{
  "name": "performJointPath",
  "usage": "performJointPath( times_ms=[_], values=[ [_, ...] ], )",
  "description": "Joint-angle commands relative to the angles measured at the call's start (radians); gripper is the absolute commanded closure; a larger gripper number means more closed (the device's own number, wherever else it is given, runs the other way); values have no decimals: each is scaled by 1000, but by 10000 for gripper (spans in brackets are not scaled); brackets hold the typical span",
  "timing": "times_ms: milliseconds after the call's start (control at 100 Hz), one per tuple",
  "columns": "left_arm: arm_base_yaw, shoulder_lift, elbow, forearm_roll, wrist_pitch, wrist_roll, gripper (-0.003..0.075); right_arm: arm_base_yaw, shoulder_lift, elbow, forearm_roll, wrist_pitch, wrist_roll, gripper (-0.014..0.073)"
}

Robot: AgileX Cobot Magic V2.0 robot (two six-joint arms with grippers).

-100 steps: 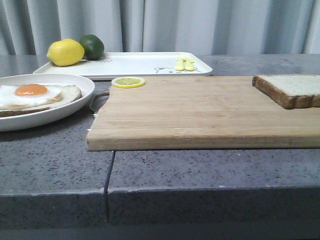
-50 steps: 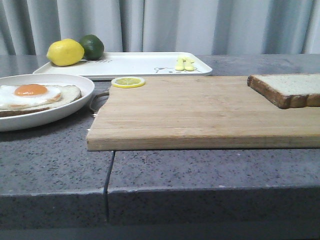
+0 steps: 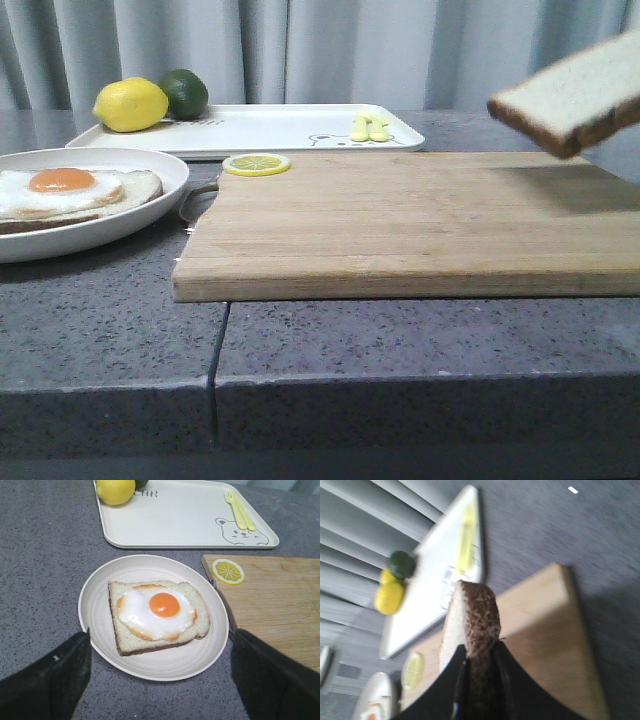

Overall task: Place bread and move sandwich to tray
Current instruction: 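Lift the bread slice and carry it toward the egg toast plate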

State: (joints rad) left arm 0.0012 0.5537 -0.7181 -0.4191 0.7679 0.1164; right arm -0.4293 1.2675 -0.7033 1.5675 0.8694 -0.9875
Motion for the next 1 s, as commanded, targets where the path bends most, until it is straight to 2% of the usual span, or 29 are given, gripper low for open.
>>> performJointPath(
  times_ms=[0, 170, 330, 580, 760, 990],
  values=[
    [-1, 12, -33, -29, -58, -7, 183, 23, -80, -59, 75, 60, 37, 701],
    [-1, 12, -33, -29, -58, -7, 183, 152, -136, -84, 204, -15, 56, 701],
    [-1, 12, -33, -29, -58, -7, 183, 382, -136, -84, 314, -198, 35, 701],
    [-1, 12, -33, -29, -58, -7, 183, 698, -74, -153, 314, -452, 32, 701],
    [-1, 12, -33, -29, -58, -7, 183, 864, 45, -258, 314, -507, 34, 701],
    [-1, 12, -33, -29, -58, -7, 183, 995, 239, -441, 314, -519, 87, 701]
  ],
)
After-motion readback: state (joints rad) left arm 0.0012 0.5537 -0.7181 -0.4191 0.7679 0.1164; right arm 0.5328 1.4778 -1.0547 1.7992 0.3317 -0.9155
